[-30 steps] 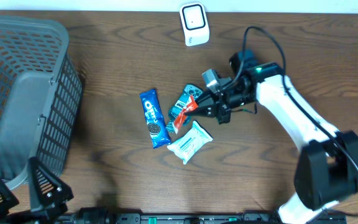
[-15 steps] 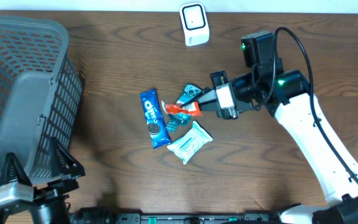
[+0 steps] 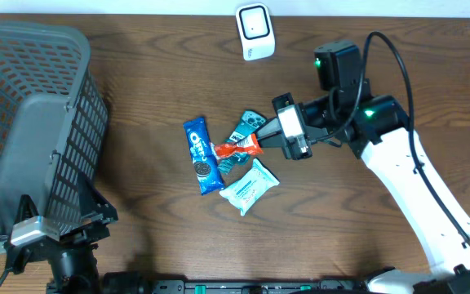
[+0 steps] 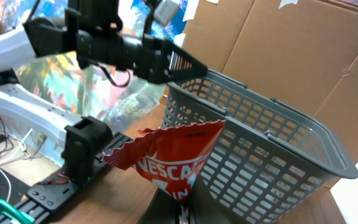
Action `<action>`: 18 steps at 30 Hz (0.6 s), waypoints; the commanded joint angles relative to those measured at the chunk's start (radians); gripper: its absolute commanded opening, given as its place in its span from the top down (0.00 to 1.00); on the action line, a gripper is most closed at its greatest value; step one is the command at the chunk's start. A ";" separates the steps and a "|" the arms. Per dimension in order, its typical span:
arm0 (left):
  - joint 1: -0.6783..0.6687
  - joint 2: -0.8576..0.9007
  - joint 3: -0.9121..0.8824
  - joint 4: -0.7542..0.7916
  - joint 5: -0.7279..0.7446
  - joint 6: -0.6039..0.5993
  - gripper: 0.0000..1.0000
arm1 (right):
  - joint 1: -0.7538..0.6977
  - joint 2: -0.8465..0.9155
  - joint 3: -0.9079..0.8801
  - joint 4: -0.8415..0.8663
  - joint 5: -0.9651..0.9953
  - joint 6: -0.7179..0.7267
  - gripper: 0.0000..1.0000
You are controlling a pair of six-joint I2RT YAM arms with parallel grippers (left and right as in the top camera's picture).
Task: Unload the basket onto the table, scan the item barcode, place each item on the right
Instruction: 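Carry the sachet up toward the white barcode scanner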
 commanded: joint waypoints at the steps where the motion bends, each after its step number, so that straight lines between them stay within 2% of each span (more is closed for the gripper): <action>1: 0.004 0.000 -0.011 -0.018 -0.053 0.016 0.02 | -0.007 -0.039 0.014 0.008 0.006 0.106 0.99; 4: 0.004 0.000 -0.018 -0.018 -0.030 -0.054 0.02 | -0.013 -0.039 0.014 0.077 0.221 0.378 0.99; 7: 0.004 0.000 -0.041 0.009 0.009 -0.168 0.02 | -0.008 -0.039 0.014 0.164 0.642 0.797 0.99; 10: 0.004 0.000 -0.082 0.021 0.015 -0.232 0.02 | -0.004 -0.039 0.014 0.146 0.947 0.907 0.99; 13: 0.004 0.000 -0.115 0.021 0.015 -0.249 0.02 | -0.002 -0.030 0.014 0.119 1.138 0.989 0.99; 18: 0.004 0.000 -0.165 0.021 0.015 -0.293 0.02 | -0.002 0.019 0.017 0.119 1.264 1.073 0.99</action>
